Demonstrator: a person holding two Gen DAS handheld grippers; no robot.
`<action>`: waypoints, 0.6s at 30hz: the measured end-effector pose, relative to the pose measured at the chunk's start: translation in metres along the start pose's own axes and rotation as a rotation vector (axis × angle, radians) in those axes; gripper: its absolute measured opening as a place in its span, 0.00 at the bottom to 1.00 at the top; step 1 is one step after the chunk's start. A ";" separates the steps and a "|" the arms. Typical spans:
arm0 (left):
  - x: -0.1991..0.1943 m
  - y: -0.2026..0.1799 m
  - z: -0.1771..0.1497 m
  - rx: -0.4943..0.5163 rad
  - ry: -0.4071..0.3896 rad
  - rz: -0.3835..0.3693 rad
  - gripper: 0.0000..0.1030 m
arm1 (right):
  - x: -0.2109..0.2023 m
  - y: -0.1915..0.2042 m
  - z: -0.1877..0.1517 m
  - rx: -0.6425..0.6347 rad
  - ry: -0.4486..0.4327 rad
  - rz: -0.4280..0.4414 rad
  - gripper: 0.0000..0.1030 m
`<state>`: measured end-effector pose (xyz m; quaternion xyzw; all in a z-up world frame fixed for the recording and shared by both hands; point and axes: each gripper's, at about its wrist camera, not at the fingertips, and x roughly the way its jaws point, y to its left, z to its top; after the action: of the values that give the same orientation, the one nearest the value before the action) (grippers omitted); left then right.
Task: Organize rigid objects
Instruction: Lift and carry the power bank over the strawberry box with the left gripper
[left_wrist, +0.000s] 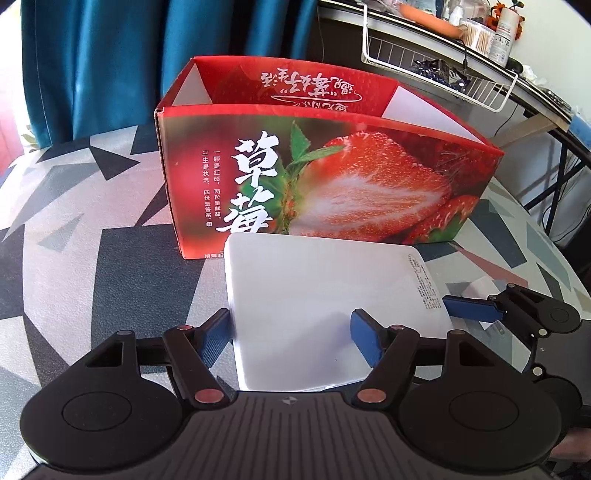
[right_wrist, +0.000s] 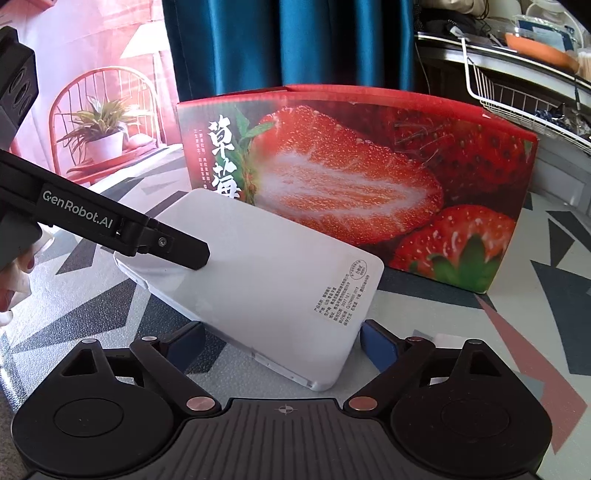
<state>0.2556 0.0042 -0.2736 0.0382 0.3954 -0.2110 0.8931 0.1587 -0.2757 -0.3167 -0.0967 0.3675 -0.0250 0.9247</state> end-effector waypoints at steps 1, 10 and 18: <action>-0.001 0.000 -0.001 -0.002 0.000 0.001 0.71 | -0.002 0.000 -0.001 0.001 0.000 0.002 0.85; -0.026 -0.007 -0.005 0.011 -0.046 0.013 0.71 | -0.019 0.008 -0.002 -0.018 -0.025 0.007 0.84; -0.054 -0.017 0.007 0.028 -0.130 0.002 0.71 | -0.044 0.013 0.014 -0.051 -0.081 -0.018 0.84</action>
<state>0.2211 0.0055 -0.2283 0.0376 0.3337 -0.2176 0.9165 0.1359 -0.2555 -0.2793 -0.1243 0.3294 -0.0200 0.9358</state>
